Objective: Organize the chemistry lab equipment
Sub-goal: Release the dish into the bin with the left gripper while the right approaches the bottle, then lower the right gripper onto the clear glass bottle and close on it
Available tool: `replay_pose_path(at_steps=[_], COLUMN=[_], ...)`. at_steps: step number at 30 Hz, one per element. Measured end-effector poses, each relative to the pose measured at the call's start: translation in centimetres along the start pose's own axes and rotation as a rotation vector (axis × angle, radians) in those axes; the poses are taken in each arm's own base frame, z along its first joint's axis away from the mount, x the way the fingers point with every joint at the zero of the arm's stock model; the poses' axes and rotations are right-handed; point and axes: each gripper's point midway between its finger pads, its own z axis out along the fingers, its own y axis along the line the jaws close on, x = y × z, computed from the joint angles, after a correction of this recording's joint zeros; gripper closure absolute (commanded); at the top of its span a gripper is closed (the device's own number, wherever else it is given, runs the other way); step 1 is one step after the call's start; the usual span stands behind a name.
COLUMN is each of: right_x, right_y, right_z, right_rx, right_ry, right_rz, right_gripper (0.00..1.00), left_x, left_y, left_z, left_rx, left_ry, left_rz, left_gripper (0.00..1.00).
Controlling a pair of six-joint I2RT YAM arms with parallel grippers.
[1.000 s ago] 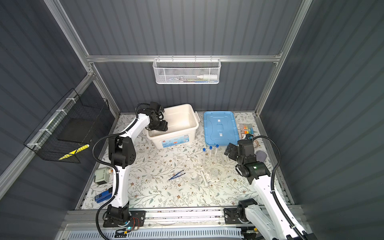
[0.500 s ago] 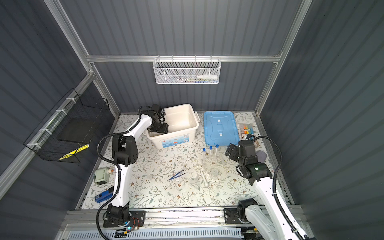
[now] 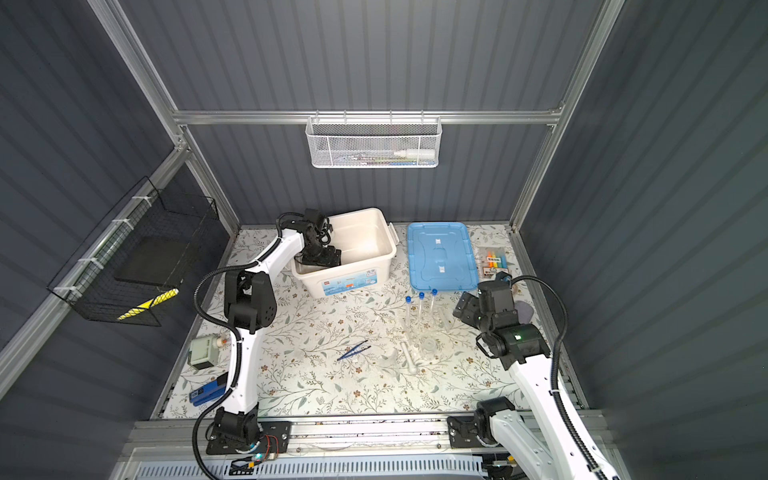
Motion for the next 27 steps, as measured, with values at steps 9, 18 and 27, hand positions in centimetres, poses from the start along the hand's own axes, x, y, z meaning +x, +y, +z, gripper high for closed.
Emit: replay_pose_path(at_steps=[9, 18, 27], right_x=[4.8, 8.4, 11.2], right_y=[2.6, 4.3, 4.9], right_z=[-1.3, -0.6, 0.8], right_rx=[-0.054, -0.041, -0.002], right_ry=[0.135, 0.252, 0.352], right_rz=[-0.039, -0.05, -0.065], right_gripper=[0.12, 0.16, 0.22], left_x=[-1.9, -3.4, -1.2], left_y=[-1.3, -3.0, -2.3], left_z=[-3.7, -10.6, -12.8], left_rx=[0.044, 0.035, -0.028], left_ry=[-0.096, -0.253, -0.301], left_rz=[0.011, 0.051, 0.041], left_gripper=[0.0, 0.0, 0.0])
